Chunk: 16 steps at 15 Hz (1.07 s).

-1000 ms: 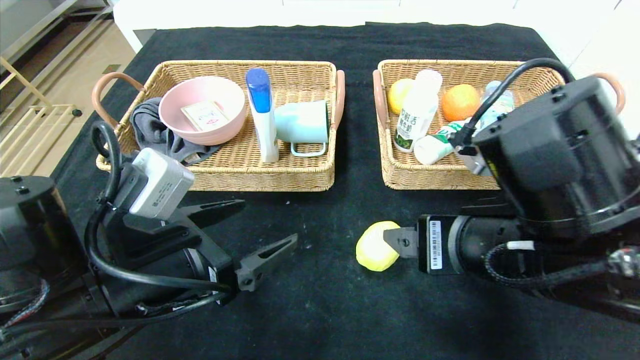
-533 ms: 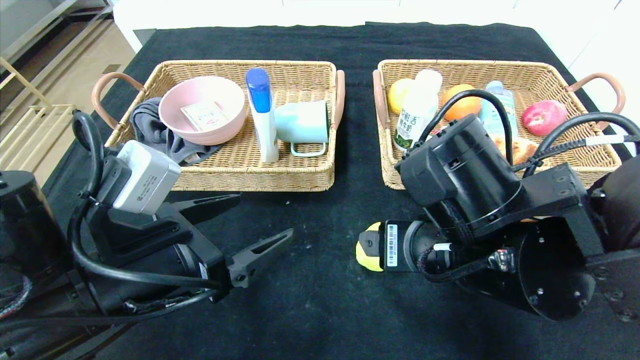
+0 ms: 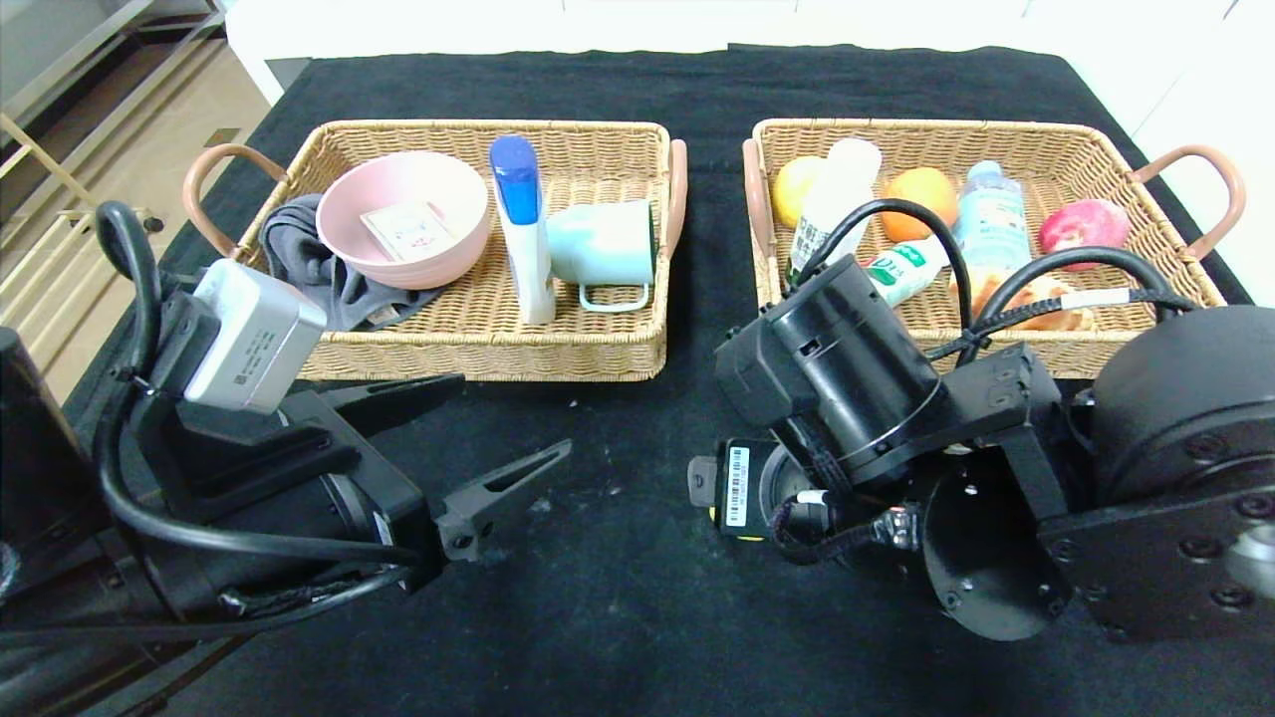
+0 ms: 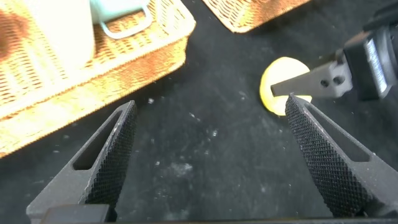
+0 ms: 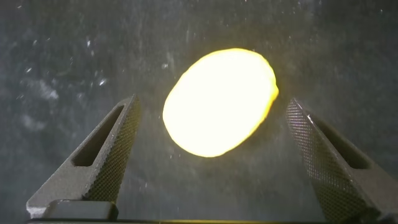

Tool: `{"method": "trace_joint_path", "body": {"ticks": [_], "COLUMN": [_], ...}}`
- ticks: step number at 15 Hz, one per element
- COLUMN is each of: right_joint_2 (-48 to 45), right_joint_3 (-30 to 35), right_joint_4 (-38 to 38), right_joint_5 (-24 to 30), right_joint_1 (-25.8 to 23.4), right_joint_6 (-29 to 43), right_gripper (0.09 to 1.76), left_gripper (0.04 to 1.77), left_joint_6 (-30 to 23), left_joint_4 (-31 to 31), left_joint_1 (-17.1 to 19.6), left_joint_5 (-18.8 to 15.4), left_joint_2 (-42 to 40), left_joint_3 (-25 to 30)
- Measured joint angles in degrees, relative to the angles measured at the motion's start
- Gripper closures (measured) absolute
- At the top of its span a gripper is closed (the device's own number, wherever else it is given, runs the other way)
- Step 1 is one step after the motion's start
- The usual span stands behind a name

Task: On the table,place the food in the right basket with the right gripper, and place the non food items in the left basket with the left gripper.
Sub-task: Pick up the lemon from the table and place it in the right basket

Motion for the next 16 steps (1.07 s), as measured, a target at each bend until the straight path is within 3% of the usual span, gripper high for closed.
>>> {"method": "trace_joint_path", "body": {"ticks": [11,13,16], "right_joint_2": [2.77,2.99,3.30], "right_joint_3": [-0.44,-0.20,-0.09], "right_joint_4": [-0.37,-0.28,-0.37], "right_joint_5": [-0.91,-0.96,-0.99], "right_joint_1": [-0.41,-0.27,0.01], "right_joint_6": [1.13,1.13,1.13], "right_gripper": [0.14,0.47,0.65], "left_gripper": [0.09,0.09,0.09], "left_joint_6": [0.44,0.50,0.55], "left_joint_4": [0.02,0.10,0.13], "left_joint_1": [-0.16,-0.22,-0.33], "left_joint_5": [-0.04,-0.04,-0.02], "left_joint_2": [-0.95,-0.88,-0.82], "left_joint_3": [-0.11,-0.05,0.01]}}
